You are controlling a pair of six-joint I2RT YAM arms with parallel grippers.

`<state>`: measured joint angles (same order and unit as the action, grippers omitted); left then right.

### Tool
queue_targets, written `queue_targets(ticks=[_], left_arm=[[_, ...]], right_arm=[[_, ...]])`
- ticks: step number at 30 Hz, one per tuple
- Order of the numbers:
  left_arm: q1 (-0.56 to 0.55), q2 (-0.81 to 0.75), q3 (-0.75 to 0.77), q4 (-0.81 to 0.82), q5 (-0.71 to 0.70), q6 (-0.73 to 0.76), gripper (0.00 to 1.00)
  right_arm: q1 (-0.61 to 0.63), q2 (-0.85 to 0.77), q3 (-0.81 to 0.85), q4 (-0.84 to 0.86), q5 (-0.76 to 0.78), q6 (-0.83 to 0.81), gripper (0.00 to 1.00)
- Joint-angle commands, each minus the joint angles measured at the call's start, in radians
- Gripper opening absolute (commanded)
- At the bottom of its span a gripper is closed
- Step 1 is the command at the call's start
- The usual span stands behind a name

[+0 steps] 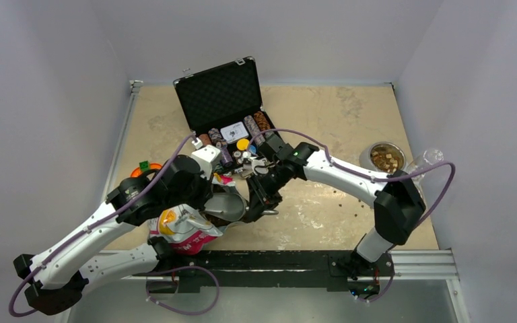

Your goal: Serve the pet food

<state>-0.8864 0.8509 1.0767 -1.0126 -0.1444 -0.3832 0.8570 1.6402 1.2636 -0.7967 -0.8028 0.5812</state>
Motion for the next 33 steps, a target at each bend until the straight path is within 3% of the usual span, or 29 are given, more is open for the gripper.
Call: queue_targets(ticks=[1,6,8,10,16,20,22,25,28,33], left_arm=[[-0.008,-0.033,0.02,0.029,0.067,-0.02,0.0],[-0.008,-0.021,0.023,0.045,0.079,-0.018,0.0],[-0.008,-0.015,0.026,0.045,0.081,-0.012,0.0],[-0.008,-0.015,0.029,0.042,0.081,-0.007,0.0],[-0.008,-0.016,0.017,0.052,0.099,-0.002,0.0],[-0.008,-0.022,-0.002,0.095,0.139,0.002,0.0],[-0.008,-0.024,-0.006,0.119,0.181,0.013,0.0],[-0.008,-0.024,-0.013,0.159,0.23,0.036,0.0],[-0.01,-0.02,-0.019,0.192,0.263,0.05,0.0],[-0.009,0.001,-0.021,0.222,0.288,0.058,0.0]], right_arm=[[-0.061,-0.092,-0.083,0.151,0.05,0.014,0.11],[-0.06,-0.118,-0.276,0.412,-0.017,0.165,0.09],[-0.059,-0.14,-0.32,0.45,-0.037,0.188,0.02],[-0.059,-0.175,-0.345,0.436,-0.031,0.2,0.0],[-0.061,-0.332,-0.305,0.251,-0.002,0.246,0.0],[-0.06,-0.324,-0.234,0.073,0.034,0.338,0.0],[-0.058,-0.317,-0.232,0.082,-0.014,0.413,0.0],[-0.059,-0.259,-0.145,-0.029,-0.05,0.397,0.0],[-0.062,-0.155,-0.024,-0.242,-0.011,0.306,0.0],[-0.072,-0.058,0.06,-0.396,0.008,0.265,0.0]])
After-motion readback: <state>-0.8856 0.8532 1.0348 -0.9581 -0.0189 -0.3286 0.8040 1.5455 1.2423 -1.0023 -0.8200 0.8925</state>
